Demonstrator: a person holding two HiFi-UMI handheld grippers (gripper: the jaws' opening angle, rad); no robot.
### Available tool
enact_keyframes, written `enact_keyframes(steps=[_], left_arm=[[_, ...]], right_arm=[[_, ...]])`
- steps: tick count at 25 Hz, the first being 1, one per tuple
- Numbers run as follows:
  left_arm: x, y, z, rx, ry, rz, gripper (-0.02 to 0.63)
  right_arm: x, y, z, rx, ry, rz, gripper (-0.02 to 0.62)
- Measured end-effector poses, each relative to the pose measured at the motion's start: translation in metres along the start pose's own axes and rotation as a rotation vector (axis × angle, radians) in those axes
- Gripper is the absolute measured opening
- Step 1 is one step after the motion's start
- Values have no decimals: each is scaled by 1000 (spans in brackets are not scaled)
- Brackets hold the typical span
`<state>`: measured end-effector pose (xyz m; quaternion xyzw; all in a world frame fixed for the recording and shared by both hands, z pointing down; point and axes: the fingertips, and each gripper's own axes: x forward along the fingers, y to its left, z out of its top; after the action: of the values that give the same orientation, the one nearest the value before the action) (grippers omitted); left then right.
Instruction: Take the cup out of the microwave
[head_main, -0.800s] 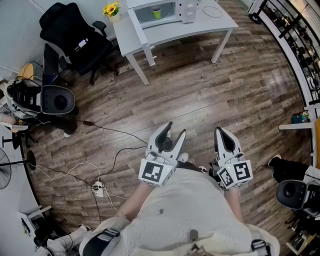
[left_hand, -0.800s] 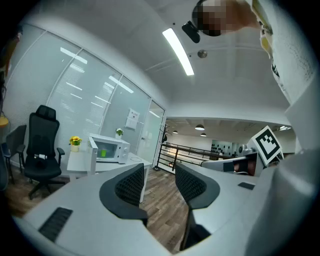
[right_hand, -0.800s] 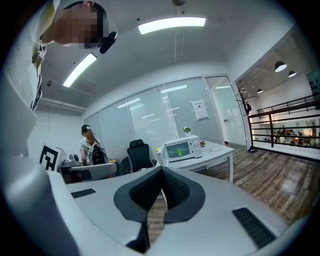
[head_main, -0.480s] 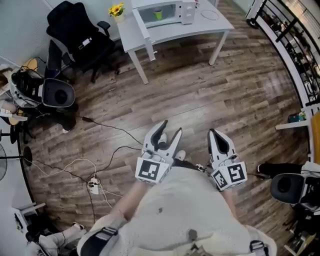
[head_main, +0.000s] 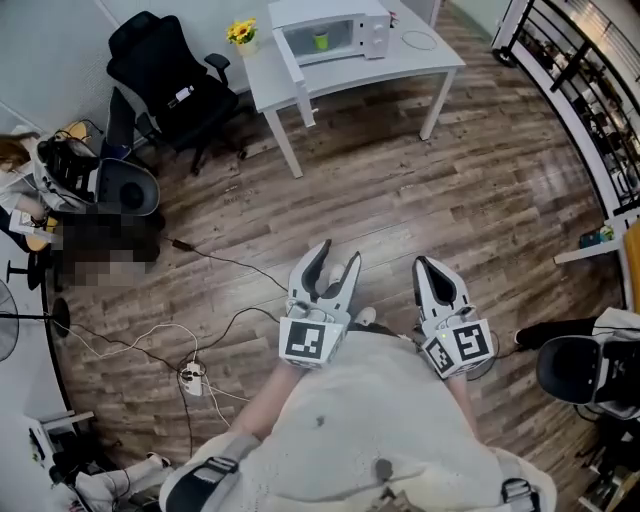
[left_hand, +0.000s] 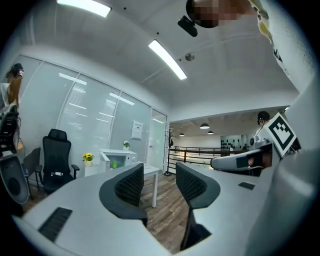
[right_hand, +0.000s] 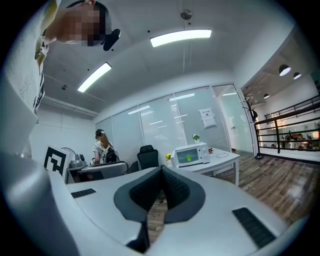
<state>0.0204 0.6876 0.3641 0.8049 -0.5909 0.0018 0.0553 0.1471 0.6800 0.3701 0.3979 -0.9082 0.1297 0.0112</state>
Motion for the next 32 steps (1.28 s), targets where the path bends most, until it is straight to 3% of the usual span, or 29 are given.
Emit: enact_keyframes(steps=[5,9,16,22,32], left_arm=[[14,1,0,40,-15,17,218],[26,2,-2,34,5,22,250],[75,11,-5,0,9,11,250],[133,12,-3,46,-1,-73,249],[237,48,17,6,-9,-133,249]], right_arm=[[0,-13,0,-3,14,-9,6],[4,-29,-2,-3,32,-49,8],[29,-61,2,5,40,-96,8],[57,-104,6,8,48,-166,8],[142,-153,42,-20,47,-183,8]])
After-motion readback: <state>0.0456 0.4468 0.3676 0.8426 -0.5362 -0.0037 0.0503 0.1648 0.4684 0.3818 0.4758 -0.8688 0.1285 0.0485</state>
